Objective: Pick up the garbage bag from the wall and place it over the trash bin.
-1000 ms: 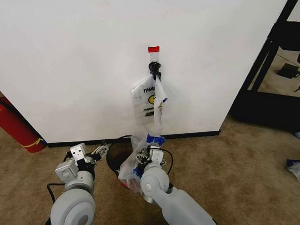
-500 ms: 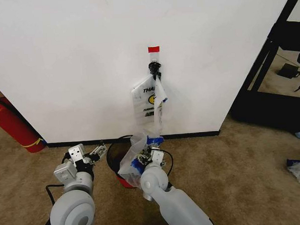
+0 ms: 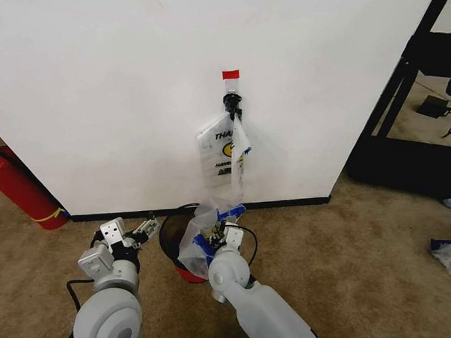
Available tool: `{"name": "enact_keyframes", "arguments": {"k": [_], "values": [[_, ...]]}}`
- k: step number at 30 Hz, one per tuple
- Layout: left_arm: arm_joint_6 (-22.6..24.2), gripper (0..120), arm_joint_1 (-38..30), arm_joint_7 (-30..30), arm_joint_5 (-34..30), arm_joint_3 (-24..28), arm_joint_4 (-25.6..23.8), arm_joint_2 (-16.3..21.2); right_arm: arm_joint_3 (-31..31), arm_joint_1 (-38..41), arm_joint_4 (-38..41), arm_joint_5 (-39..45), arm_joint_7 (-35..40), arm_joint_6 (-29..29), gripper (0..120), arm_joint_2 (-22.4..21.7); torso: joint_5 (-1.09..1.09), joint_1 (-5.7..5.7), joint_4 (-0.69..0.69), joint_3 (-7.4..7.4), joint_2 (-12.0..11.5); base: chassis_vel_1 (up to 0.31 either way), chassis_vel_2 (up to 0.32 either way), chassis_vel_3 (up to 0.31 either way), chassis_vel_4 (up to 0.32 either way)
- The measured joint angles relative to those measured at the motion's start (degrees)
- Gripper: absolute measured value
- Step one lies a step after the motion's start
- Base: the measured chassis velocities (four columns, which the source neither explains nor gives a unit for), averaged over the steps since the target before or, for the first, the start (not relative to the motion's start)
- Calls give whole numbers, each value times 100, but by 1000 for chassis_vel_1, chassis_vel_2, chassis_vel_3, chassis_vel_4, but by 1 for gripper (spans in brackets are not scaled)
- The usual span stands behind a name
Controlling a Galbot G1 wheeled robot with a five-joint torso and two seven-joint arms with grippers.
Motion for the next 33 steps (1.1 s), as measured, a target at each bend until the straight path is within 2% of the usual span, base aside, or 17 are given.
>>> {"name": "enact_keyframes", "arguments": {"k": [1, 3, 5, 8, 10, 12, 23, 28, 32, 33], "values": [[0, 100, 2, -6, 0, -8, -26, 1, 17, -14, -1, 2, 2, 14, 38, 27, 0, 0, 0, 0, 0, 0, 0, 0, 0], [0, 100, 11, -9, 0, -20, -42, 5, 33, -23, 0, 7, 3, 21, 34, 43, 0, 0, 1, 0, 0, 0, 0, 0, 0], [-2, 100, 44, -15, 0, -41, -67, 12, 58, -39, 7, 13, 4, 42, 24, 65, 0, 0, 1, 1, 0, 0, 0, 0, 0], [-5, 100, 68, -20, 0, -54, -87, 17, 71, -55, 18, 18, 4, 66, 15, 80, 1, 0, 2, 1, 0, 0, 0, 0, 0], [-6, 100, 79, -36, 0, -57, -104, 26, 82, -71, 34, 26, 3, 94, 4, 90, 1, 1, 3, 1, 0, 0, 0, 0, 0], [-6, 100, 79, -43, 0, -57, -110, 30, 87, -76, 40, 32, 4, 100, 1, 91, 1, 1, 2, 1, 0, 0, 0, 0, 0], [48, 100, 2, -55, -53, -62, -242, 148, 105, -219, 420, 92, -7, 211, 0, -72, 0, 1, 2, 2, -1, 0, 0, 0, 0], [277, 100, -231, 48, -349, 54, -608, 571, 111, -387, 905, -144, -506, 562, 0, -366, 0, 1, 1, 2, -1, 0, 0, 0, 0], [651, 100, -908, 158, -900, 674, -927, 1198, 231, -599, 1524, -276, -1020, 900, 0, -635, 2, 1, 0, 1, -1, 0, 0, 0, 0], [651, 100, -908, 158, -900, 674, -927, 1198, 231, -599, 1524, -276, -1020, 900, 0, -635, 2, 1, 0, 1, -1, 0, 0, 0, 0]]}}
